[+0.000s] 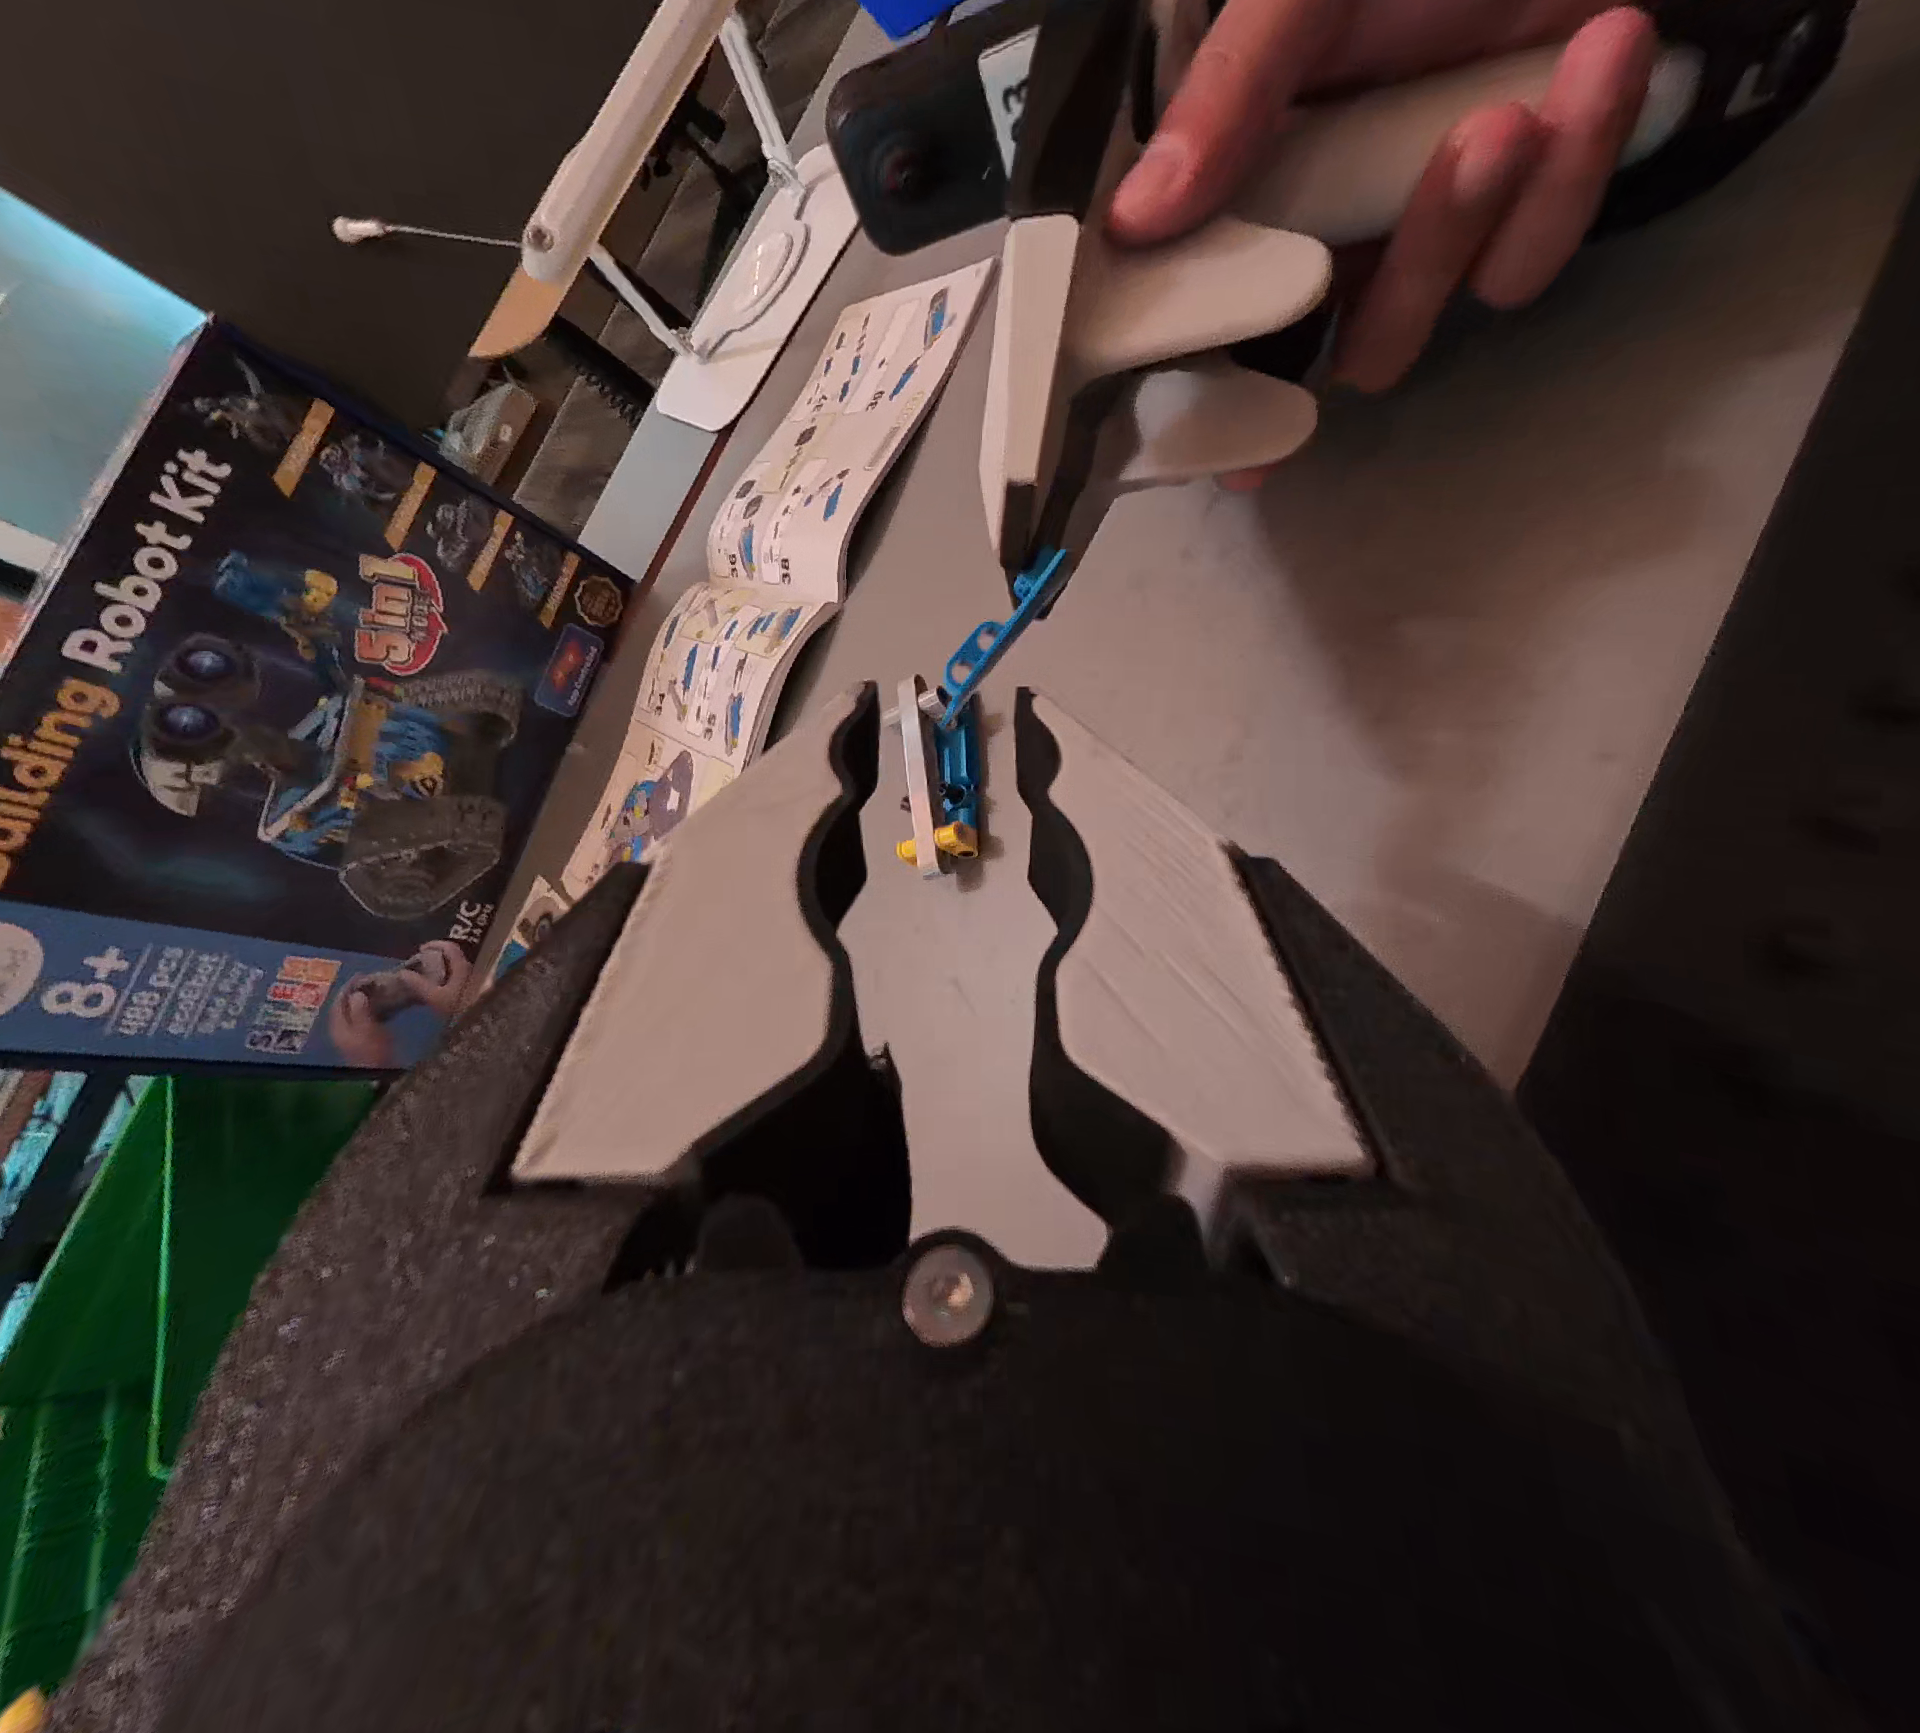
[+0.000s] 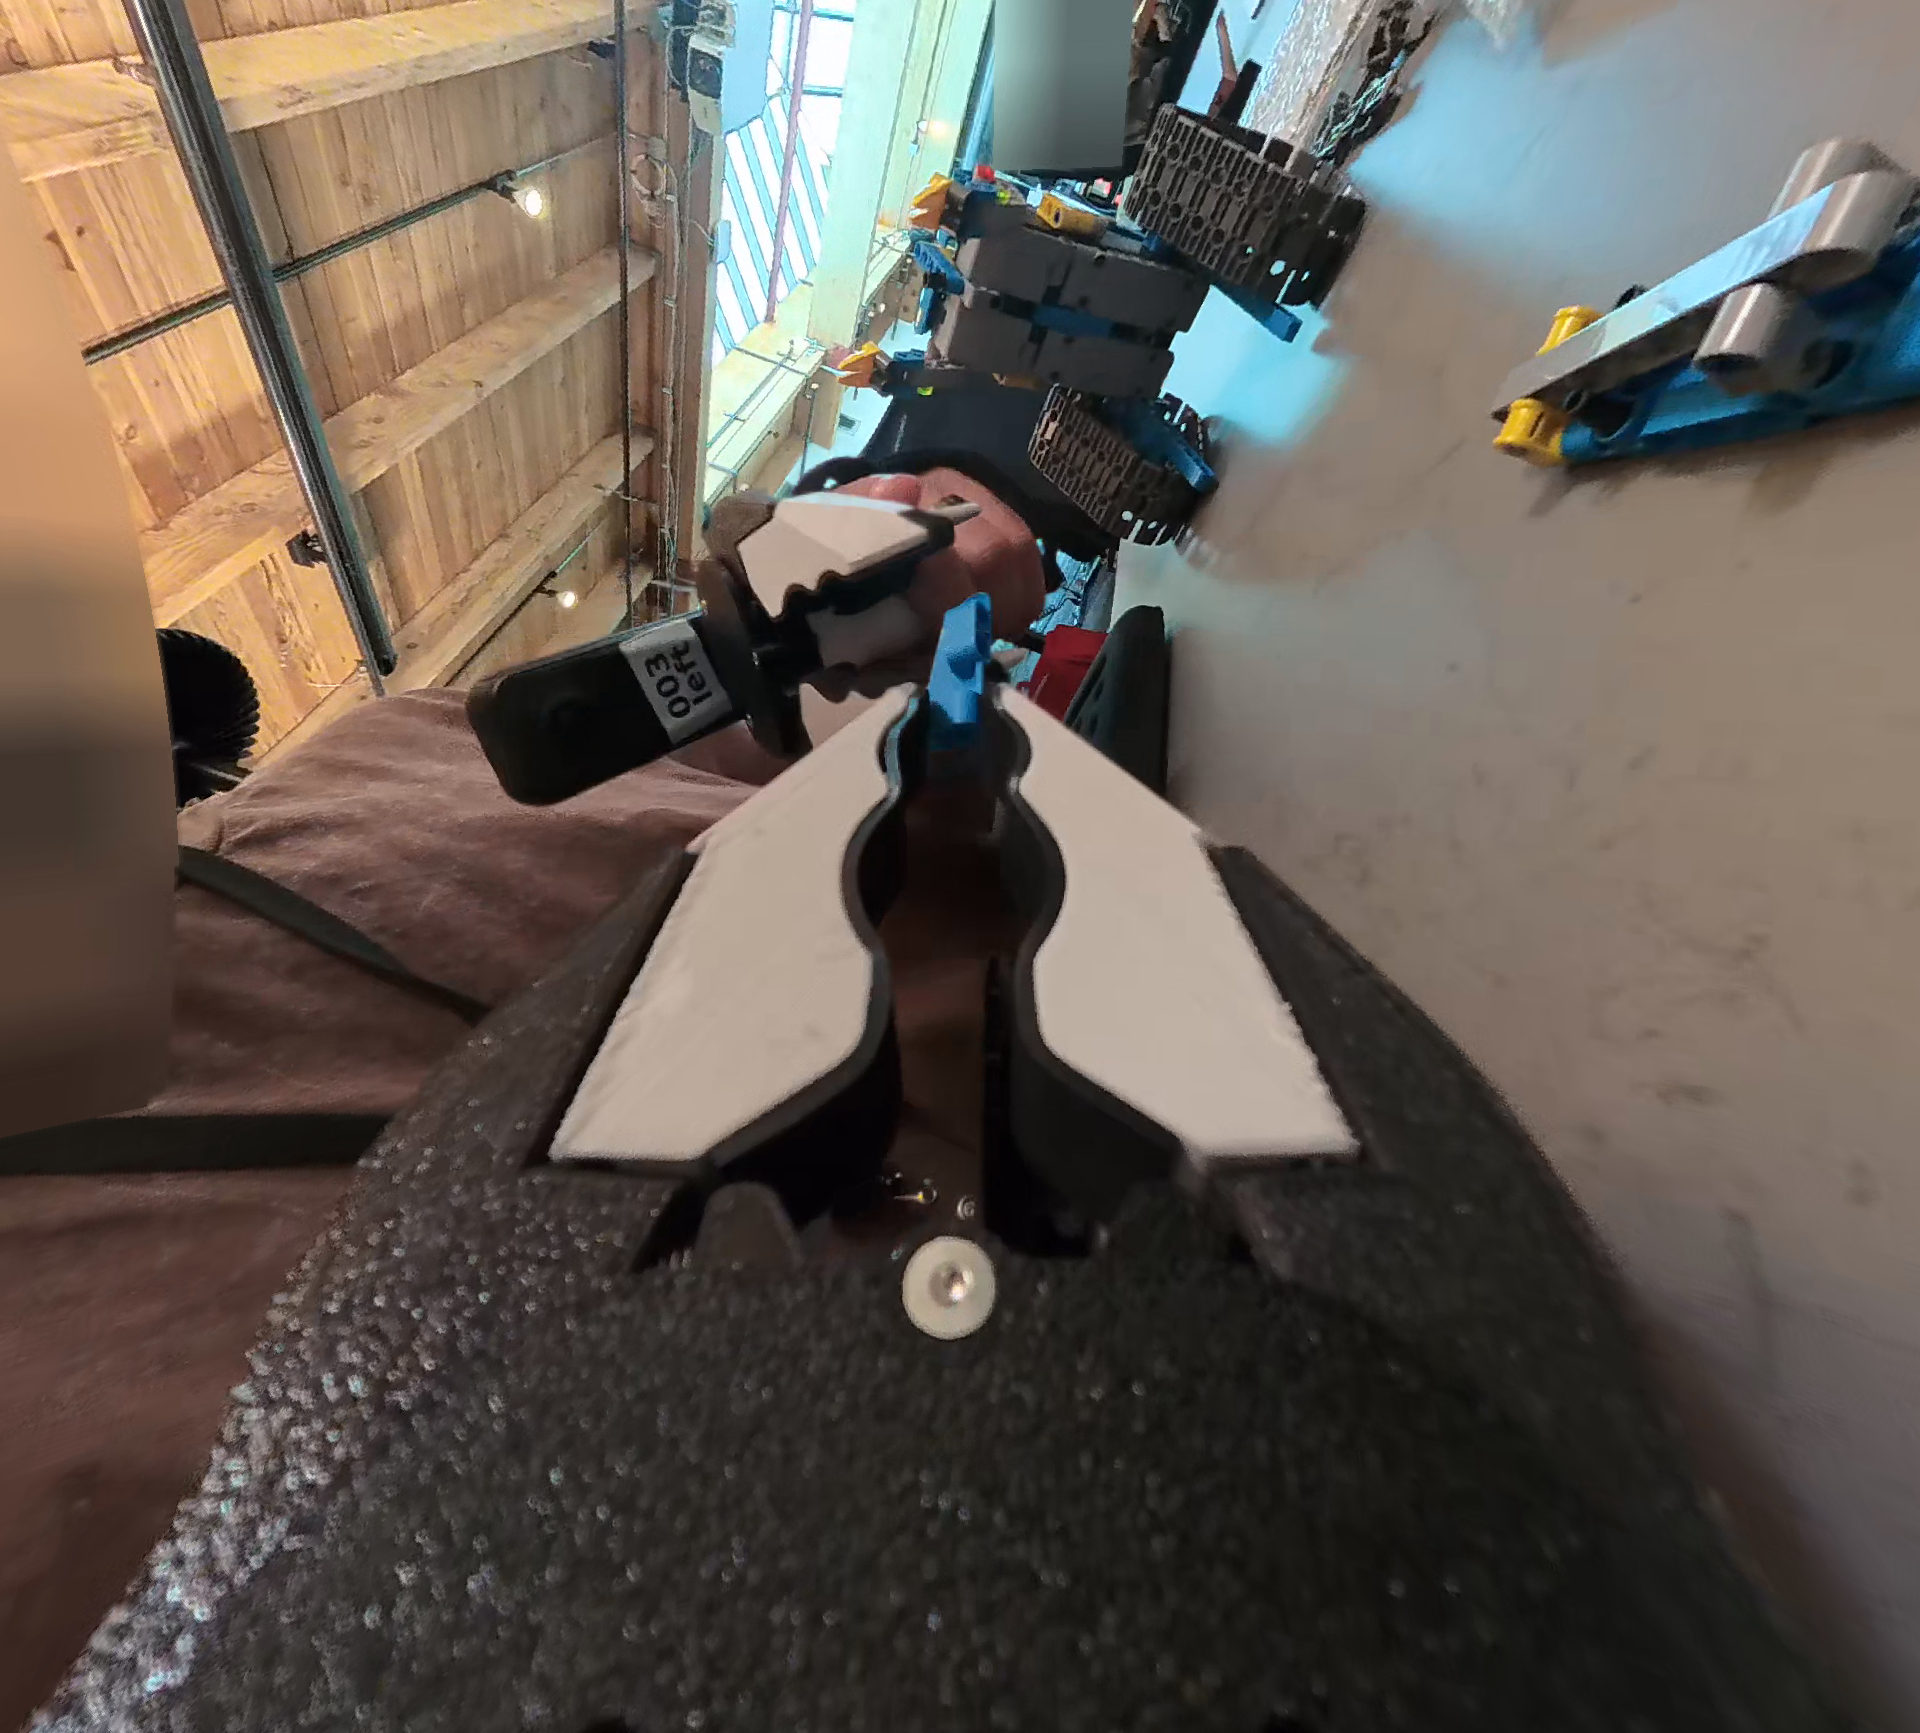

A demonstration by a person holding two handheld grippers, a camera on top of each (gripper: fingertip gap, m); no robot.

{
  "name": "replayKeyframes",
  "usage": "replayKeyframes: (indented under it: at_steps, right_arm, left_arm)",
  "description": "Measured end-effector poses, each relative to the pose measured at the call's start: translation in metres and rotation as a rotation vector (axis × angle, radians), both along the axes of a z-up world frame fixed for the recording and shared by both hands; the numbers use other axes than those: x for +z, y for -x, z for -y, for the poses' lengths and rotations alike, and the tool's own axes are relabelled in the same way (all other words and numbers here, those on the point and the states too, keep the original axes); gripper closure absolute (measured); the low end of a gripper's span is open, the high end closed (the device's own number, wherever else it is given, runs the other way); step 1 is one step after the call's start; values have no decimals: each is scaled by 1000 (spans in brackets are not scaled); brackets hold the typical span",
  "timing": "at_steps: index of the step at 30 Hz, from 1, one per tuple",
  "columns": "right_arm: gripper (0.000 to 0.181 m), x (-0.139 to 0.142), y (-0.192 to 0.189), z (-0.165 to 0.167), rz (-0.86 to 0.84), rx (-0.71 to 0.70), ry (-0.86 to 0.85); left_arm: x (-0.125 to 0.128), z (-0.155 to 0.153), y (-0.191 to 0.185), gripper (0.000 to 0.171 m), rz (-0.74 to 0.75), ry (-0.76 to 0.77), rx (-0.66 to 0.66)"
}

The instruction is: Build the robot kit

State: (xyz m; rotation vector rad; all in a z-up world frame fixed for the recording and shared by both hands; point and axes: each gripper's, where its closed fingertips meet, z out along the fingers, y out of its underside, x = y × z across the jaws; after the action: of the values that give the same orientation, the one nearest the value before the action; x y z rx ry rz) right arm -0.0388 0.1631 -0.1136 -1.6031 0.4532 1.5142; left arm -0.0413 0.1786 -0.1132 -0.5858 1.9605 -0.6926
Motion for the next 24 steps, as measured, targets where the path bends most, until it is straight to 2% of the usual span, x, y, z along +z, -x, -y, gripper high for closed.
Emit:
replayKeyframes:
  at_steps: [5, 9, 11, 16, 20, 24]
  right_arm:
    - [171, -3, 4, -1, 20, 15, 12]
    - [171, -4, -4, -2, 34, -27, 15]
    - [172, -9, -7, -4, 102, -51, 29]
    - [175, -10, -27, -9, 412, -196, 7]
    - [158, 8, -38, -11, 676, -325, -87]
    - [156, 2, -26, -14, 1020, -311, -123]
  left_arm:
    - [-4, 2, -1, 164, -17, 19, -21]
    - [-10, 0, -3, 167, -50, 57, -8]
    - [-17, -1, -5, 167, -94, 98, 10]
    - [-35, -11, -11, 167, -187, 200, 79]
    - [-49, -28, -17, 168, -303, 334, 193]
    - [-50, -26, -18, 168, -371, 487, 203]
